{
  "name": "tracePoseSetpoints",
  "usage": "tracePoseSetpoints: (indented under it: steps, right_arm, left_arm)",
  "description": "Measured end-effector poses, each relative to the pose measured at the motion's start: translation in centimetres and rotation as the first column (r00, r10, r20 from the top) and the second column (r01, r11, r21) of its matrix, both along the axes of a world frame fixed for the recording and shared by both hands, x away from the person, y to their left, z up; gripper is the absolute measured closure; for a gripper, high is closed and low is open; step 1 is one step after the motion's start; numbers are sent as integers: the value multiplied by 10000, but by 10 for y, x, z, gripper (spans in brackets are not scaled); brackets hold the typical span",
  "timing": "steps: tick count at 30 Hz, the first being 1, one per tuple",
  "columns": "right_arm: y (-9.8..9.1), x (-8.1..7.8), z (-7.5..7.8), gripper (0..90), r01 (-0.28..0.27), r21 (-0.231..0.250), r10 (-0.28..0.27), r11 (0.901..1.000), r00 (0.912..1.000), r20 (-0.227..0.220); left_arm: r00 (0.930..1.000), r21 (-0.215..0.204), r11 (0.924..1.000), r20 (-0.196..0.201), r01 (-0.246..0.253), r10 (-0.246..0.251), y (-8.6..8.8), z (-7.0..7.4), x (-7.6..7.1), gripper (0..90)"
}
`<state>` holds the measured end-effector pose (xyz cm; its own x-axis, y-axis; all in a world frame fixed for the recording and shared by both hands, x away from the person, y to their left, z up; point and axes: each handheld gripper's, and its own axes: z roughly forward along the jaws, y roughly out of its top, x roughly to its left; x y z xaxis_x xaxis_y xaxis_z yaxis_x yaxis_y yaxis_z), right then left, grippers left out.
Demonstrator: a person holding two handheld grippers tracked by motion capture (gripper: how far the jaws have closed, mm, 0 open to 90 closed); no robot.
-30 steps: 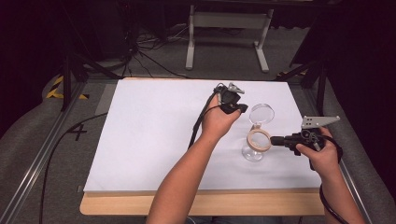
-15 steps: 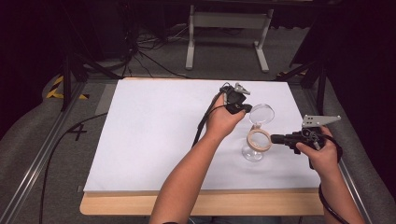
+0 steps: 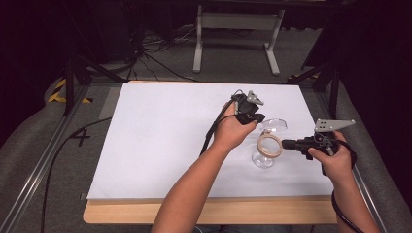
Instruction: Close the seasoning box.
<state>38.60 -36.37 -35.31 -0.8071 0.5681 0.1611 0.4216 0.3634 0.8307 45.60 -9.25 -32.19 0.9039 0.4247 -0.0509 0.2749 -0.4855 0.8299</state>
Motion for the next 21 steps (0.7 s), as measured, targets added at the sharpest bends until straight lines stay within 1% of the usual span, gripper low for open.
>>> tracePoseSetpoints:
  steps: [1,2,3,5,8,10,11,12,14,15,16,18,21]
  right_arm:
    - [0,0,0,899,0,0,0,10000,10000,0]
    - [0,0,0,899,-8,-12,8,10000,10000,-7]
    - [0,0,0,899,-61,-40,60,10000,10000,-74]
    - [1,0,0,899,-81,-37,81,10000,9999,-93]
    - [2,0,-1,899,-127,-147,126,9998,9999,-114]
    - [2,0,0,900,-153,-191,150,9997,9997,-178]
    - [3,-1,0,900,-177,-236,173,9996,9997,-192]
    - [3,-1,0,900,-206,-252,201,9995,9996,-209]
    - [4,-2,1,900,-243,-365,236,9990,9995,-197]
    - [4,-2,1,900,-262,-415,252,9988,9994,-233]
    - [4,-2,1,900,-269,-443,257,9987,9993,-276]
    - [4,-3,2,900,-283,-483,265,9984,9989,-379]
    - [5,-4,3,900,-349,-605,321,9976,9984,-473]
  left_arm:
    - [10000,0,10000,0,0,0,0,0,0,881]
    - [10000,-19,10000,2,-23,23,1,1,-3,881]
    - [9999,101,9999,91,41,-42,2,2,-5,879]
    - [9998,150,9999,171,35,-38,5,3,-8,877]
    - [9998,203,9998,184,-6,2,11,6,-12,876]
    - [9999,111,9999,129,-59,58,15,6,-16,875]
    - [9999,182,9998,157,-9,6,17,7,-16,875]
    - [9999,168,9998,128,-46,44,20,7,-18,875]
    - [9999,326,9994,67,-97,95,26,8,-22,874]
    - [9999,332,9994,35,-138,136,28,8,-24,873]
    - [9998,446,9988,30,-186,185,31,8,-25,873]
    - [9993,588,9977,-169,-325,335,38,6,-27,871]
    - [9978,646,9970,-482,-429,460,49,1,-30,870]
